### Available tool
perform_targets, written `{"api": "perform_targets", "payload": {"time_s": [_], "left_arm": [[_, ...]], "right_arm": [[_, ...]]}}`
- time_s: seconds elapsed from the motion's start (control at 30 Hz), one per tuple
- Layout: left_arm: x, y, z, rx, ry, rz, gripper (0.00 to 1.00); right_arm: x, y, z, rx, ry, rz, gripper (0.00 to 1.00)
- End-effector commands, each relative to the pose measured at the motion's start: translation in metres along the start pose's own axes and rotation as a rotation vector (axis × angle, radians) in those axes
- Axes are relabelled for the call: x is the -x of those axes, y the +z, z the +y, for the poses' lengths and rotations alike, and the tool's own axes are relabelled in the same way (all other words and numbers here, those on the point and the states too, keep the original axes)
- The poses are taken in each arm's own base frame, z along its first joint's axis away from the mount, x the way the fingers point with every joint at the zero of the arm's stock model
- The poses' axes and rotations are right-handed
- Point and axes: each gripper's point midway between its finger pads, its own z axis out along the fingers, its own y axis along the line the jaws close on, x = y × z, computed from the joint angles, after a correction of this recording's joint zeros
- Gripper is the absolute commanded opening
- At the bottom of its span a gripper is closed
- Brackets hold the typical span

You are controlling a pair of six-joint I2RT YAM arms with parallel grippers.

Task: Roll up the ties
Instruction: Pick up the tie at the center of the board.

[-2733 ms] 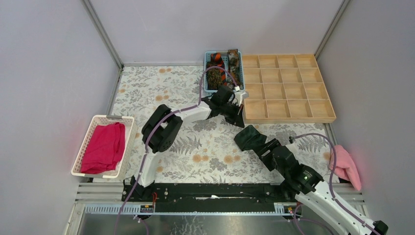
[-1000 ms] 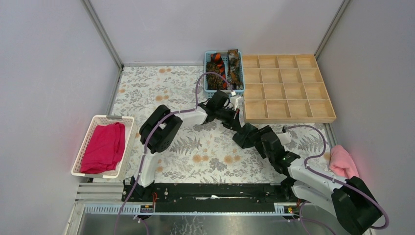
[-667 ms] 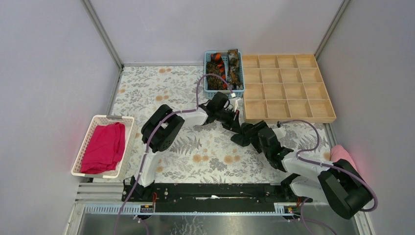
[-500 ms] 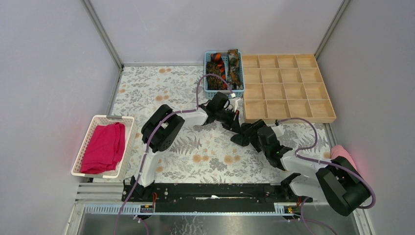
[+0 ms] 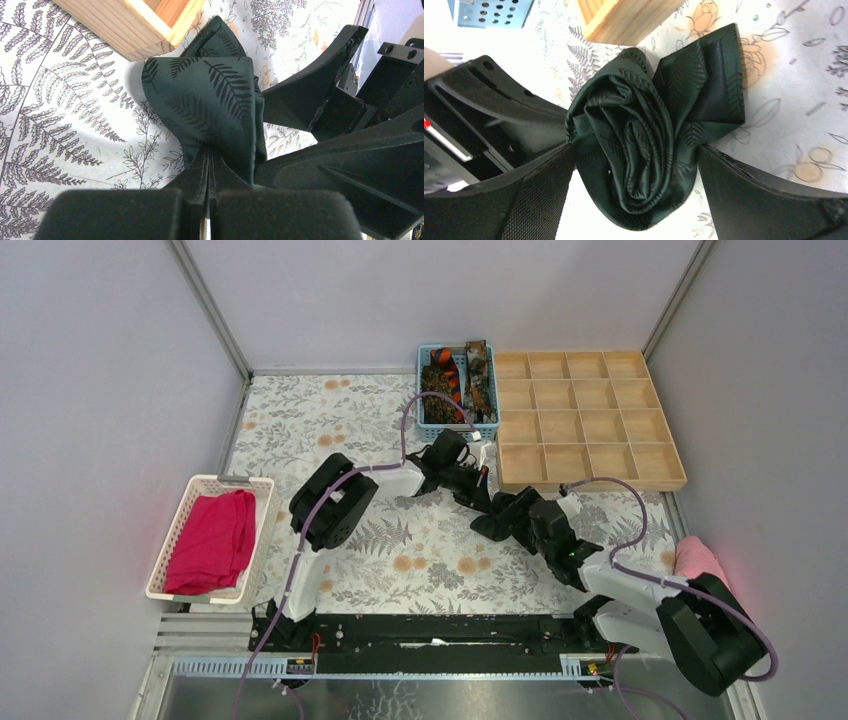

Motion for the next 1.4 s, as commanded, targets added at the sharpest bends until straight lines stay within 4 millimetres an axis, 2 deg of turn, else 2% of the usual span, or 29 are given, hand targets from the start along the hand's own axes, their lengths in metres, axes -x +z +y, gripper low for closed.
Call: {"api": "perform_targets", "payload": {"time_s": [0.0,0.23,0.33,0.5,0.67,0.83,1.0,1.17,1.23,1.37], "left_arm": [[0.001,0.001,0.005,-0.007,0.006,-0.011,0.0],[-0.002,0.004,0.007,-0.014,-0.002,-0.003,0.0],[-0.004,0.004,0.009,-0.013,-0.007,0.001,0.0],[-0.004,0.005,0.01,-0.009,-0.009,0.005,0.0],[-0.004,0.006,0.01,-0.011,-0.01,0.006,0.0],[-0.003,0.005,0.01,-0.012,-0.009,0.004,0.0],[-0.005,0.005,0.01,-0.01,-0.01,0.008,0.0],[-0.005,0.004,0.009,-0.014,-0.004,0.009,0.0],[-0.005,0.004,0.008,-0.016,-0.002,0.008,0.0],[-0.005,0.004,0.008,-0.018,-0.001,0.01,0.0]], "right_arm": [[-0.02,-0.014,-0.047,-0.121,-0.105,0.088,1.0],[-0.043,-0.008,-0.043,-0.078,-0.163,0.203,1.0],[-0.053,-0.005,-0.034,-0.017,-0.152,0.248,1.0],[-0.053,-0.01,-0.025,0.056,-0.154,0.244,1.0],[-0.044,-0.011,-0.036,-0.05,-0.202,0.225,1.0],[-0.047,-0.003,-0.043,-0.108,-0.214,0.246,0.97],[-0.051,0.006,-0.044,-0.126,-0.206,0.26,0.77],[-0.053,0.011,-0.045,-0.148,-0.223,0.272,0.47],[-0.053,0.012,-0.048,-0.158,-0.229,0.272,0.42],[-0.05,0.015,-0.049,-0.179,-0.258,0.265,0.21]]}}
